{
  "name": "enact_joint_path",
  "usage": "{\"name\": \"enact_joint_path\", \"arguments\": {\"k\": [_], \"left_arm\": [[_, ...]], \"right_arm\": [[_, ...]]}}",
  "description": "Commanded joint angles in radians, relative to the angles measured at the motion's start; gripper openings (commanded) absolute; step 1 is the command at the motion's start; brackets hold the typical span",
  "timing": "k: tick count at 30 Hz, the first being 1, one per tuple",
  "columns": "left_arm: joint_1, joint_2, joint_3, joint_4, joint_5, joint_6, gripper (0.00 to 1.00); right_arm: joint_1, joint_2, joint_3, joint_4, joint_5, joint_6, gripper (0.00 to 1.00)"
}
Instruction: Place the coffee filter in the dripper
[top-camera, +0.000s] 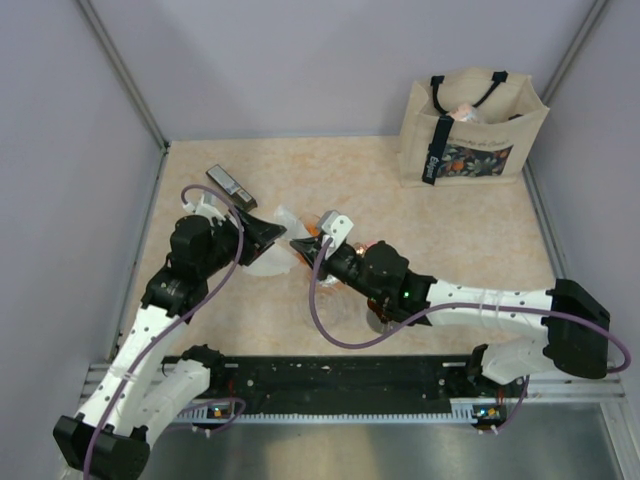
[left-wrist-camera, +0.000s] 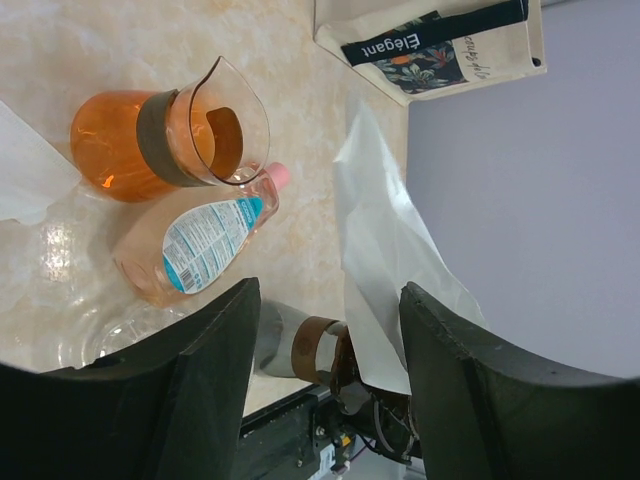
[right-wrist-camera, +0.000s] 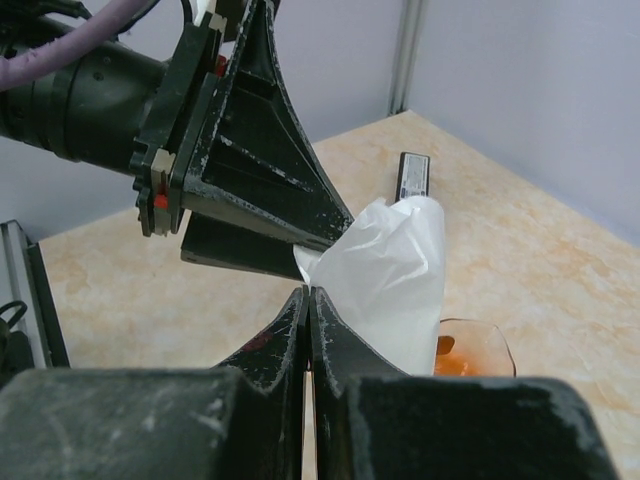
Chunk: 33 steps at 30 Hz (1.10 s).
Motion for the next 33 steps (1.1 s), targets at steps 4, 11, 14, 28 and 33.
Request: {"name": "enact_joint_path", "arguments": {"k": [4,11,14,28,33], "left_arm": [[-0.003,-0.006,0.012,0.037,0.001,-0.017,0.58],[-0.005,0.014,0.014,0.051,0.031,-0.023,0.47],[-0.003,0.02,0.014,0.051,0.034,-0.023,0.43],[-0.011,0.026,0.049,0.014,0.008,0.063,0.0],[-0.04,0.026,0.097,-0.064,-0.105,0.153,0.0]], "right_arm": [[0.024,0.013,-0.005,0.055,0.042,-0.04,0.0],[0.028,0.027,-0.002,0.052,0.024,-0.051,0.0],[0.03,0.035,-0.001,0.049,0.018,-0.059,0.0],[0.036,0.035,0.01,-0.012,0.053,-0.004,0.11],[0.036,0.01,0.062,-0.119,0.042,0.09,0.28]]}}
